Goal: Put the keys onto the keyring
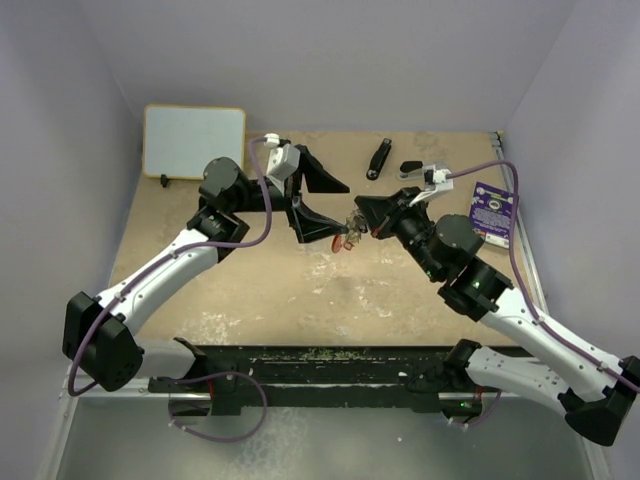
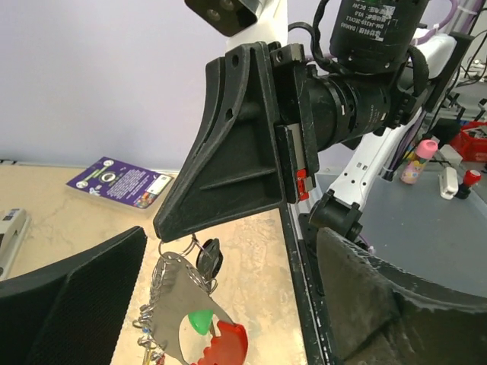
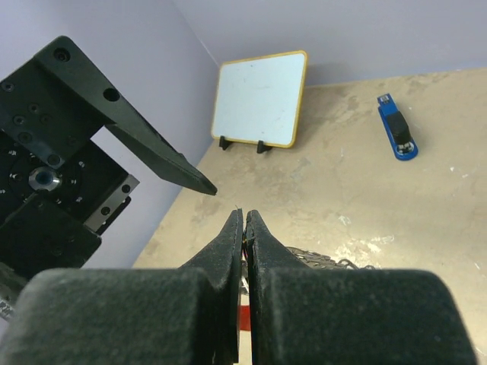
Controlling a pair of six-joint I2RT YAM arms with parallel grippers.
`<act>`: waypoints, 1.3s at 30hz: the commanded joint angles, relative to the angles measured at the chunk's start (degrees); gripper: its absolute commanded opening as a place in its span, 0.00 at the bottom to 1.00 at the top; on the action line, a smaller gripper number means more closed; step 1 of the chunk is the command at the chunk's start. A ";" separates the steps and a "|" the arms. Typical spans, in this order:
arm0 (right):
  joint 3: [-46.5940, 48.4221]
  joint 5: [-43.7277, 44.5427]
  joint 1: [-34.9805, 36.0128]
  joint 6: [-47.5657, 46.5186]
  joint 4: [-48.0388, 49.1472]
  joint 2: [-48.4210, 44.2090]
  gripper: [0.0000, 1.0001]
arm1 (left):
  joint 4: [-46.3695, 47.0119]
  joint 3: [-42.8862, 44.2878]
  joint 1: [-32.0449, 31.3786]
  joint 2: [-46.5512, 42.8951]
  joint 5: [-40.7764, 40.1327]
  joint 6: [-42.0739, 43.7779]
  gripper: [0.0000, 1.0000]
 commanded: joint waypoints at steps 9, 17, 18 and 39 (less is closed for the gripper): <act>5.93 4.14 1.49 0.87 -1.51 0.75 0.00 | -16.54 5.13 0.34 2.08 -11.37 9.25 0.98; 10.98 11.50 6.13 -0.43 -3.70 4.45 0.00 | -20.04 7.33 -0.44 3.65 -12.33 6.82 0.98; 11.00 12.09 6.36 -0.40 -3.68 4.67 0.00 | -19.46 7.27 -0.41 3.48 -11.95 6.20 0.98; 12.31 14.46 8.59 0.08 -2.43 7.36 0.00 | -14.47 6.73 -0.40 5.10 -8.29 2.54 0.98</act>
